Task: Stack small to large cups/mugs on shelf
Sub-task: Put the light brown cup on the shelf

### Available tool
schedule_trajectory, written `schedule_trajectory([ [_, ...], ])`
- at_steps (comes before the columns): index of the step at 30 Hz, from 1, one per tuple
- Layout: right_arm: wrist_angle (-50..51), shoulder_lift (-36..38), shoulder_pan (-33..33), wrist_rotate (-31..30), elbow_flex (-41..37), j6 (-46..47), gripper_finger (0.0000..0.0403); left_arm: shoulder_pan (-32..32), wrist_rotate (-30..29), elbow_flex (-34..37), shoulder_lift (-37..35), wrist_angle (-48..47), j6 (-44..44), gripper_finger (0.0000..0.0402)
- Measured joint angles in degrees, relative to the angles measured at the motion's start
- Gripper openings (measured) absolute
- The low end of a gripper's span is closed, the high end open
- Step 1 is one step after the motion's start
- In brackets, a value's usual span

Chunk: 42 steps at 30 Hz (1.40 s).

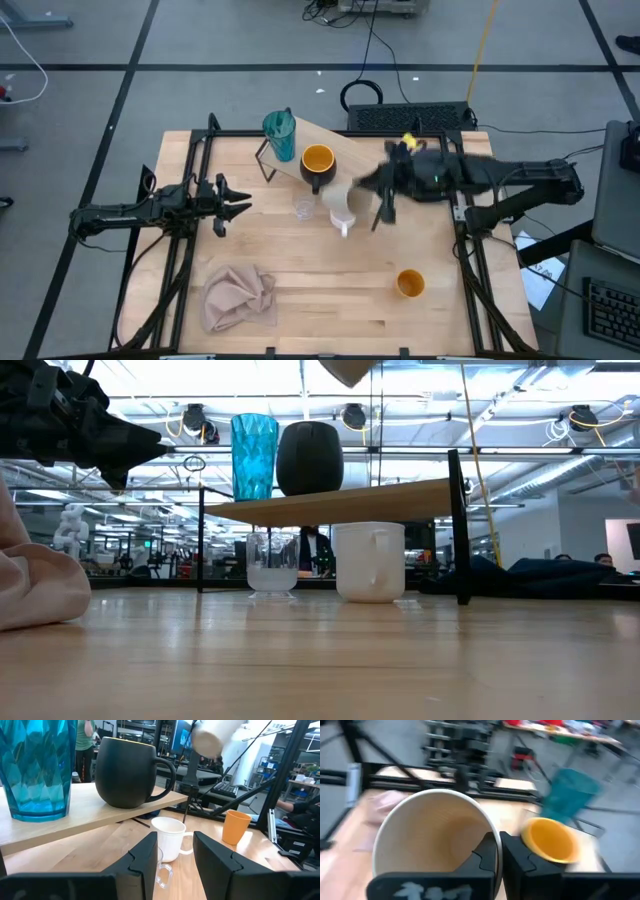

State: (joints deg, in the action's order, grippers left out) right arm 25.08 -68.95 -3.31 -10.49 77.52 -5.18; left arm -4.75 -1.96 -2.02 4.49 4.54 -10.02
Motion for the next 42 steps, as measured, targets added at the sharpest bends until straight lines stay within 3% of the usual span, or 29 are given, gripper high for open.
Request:
schedule_trajectory([
  [7,13.7,-2.6,9.8,3.5,7.9,2.7,0.0,0.0,0.0,0.0,0.0,0.0,0.7,0.0124],
  [14,20.0,-6.5,16.2,12.2,10.9,6.2,0.0,0.0,0.0,0.0,0.0,-0.1,0.8,0.0124],
  [24,28.8,-12.9,19.0,13.9,14.7,6.2,0.0,0.0,0.0,0.0,0.0,-0.4,0.8,0.0124],
  [42,34.8,-14.7,22.8,18.1,14.7,6.4,0.0,0.0,0.0,0.0,0.0,-0.6,0.8,0.0124],
])
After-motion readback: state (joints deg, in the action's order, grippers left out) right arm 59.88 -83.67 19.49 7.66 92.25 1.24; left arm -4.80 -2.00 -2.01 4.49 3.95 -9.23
